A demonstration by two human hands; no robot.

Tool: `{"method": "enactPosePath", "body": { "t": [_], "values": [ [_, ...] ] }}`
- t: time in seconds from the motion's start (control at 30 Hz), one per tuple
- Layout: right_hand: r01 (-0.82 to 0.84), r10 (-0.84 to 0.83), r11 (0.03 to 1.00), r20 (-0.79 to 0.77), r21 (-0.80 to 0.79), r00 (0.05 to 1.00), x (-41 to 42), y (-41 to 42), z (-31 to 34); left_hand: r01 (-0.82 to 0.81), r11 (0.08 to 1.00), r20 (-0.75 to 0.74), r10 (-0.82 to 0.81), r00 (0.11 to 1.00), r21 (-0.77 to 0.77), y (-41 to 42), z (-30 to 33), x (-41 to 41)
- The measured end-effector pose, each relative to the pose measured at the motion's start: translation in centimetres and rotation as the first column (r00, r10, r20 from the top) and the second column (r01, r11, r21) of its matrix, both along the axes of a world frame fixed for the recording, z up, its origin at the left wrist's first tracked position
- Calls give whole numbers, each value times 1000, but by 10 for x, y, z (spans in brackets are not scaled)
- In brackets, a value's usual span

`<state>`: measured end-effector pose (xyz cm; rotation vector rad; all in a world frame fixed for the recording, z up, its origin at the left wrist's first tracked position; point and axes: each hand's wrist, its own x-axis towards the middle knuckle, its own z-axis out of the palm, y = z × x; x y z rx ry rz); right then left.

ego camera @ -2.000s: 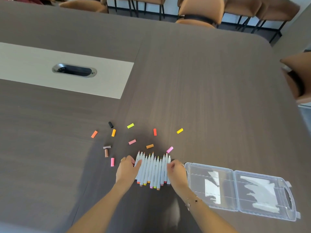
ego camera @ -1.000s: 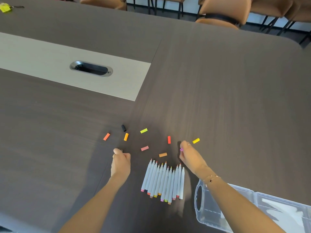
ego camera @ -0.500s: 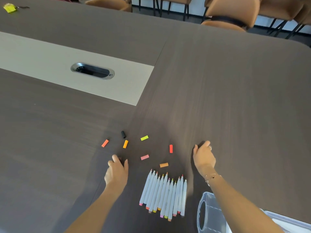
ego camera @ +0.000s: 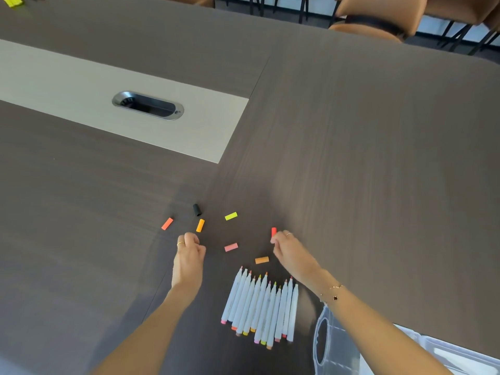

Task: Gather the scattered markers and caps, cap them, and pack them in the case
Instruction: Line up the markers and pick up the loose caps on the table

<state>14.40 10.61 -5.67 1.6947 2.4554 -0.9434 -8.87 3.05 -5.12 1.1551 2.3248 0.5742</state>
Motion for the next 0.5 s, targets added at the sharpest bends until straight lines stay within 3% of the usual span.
{"method": "enactPosePath", "body": {
  "t": [0.07, 0.2, 0.33, 0.5],
  "values": [
    [-119, 119, 993, -2, -13, 993, -3, -8, 3, 39, 999, -20, -39, 999, -10, 3, 1, -6],
    [-207, 205, 978, 50, 32, 977, -5, -13, 11, 92, 994, -68, -95, 993, -57, 12, 6, -19],
    [-294, 270, 945, 166, 142, 949, -12, -11, 16, 46, 981, -243, -92, 966, -188, 11, 8, -30],
    [-395, 374, 917, 228, 54, 899, -22, -11, 13, 164, 954, -249, -228, 941, -251, 4, -2, -42]
  ]
}}
